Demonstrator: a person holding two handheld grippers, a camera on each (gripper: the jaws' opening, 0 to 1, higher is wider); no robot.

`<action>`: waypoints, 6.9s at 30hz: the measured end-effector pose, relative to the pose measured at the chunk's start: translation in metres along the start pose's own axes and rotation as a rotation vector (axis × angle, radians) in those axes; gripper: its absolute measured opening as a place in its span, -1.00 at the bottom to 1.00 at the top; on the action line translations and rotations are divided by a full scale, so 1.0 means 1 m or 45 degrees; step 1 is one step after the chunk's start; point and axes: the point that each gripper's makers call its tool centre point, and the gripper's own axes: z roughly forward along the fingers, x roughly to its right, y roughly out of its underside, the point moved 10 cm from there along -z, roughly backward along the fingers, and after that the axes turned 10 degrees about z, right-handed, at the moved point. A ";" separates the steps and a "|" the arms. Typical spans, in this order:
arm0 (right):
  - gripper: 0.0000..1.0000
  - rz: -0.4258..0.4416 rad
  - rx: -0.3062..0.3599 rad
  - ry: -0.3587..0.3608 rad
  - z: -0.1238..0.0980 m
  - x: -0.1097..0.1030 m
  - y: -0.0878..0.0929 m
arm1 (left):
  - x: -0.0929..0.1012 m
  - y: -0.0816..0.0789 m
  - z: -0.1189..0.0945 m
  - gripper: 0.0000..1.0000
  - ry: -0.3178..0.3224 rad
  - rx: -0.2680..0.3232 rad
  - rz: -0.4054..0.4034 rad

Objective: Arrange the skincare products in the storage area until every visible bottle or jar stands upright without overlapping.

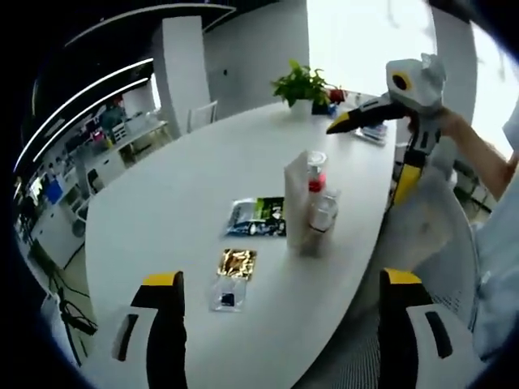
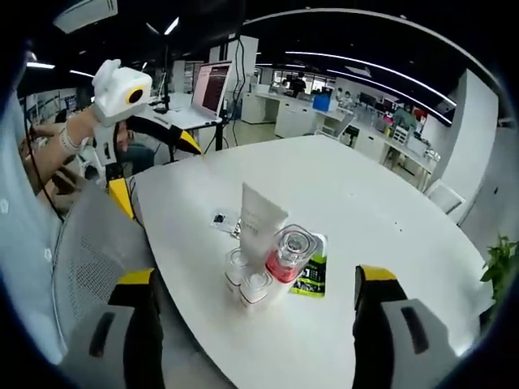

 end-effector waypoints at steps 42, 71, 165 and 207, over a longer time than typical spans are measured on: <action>-0.16 0.197 -0.136 -0.010 0.038 0.111 0.029 | -0.031 0.009 0.050 0.94 0.111 -0.084 -0.060; -0.46 0.342 -0.241 -0.121 0.109 0.142 0.035 | -0.063 0.009 0.126 -0.31 0.136 -0.118 -0.158; -0.98 0.651 -0.099 -0.312 0.165 0.118 0.032 | -0.070 -0.012 0.200 -1.00 0.264 0.279 -0.974; -0.73 0.321 0.199 -0.262 0.081 0.095 -0.060 | -0.075 0.007 0.085 -1.00 0.056 0.217 -0.717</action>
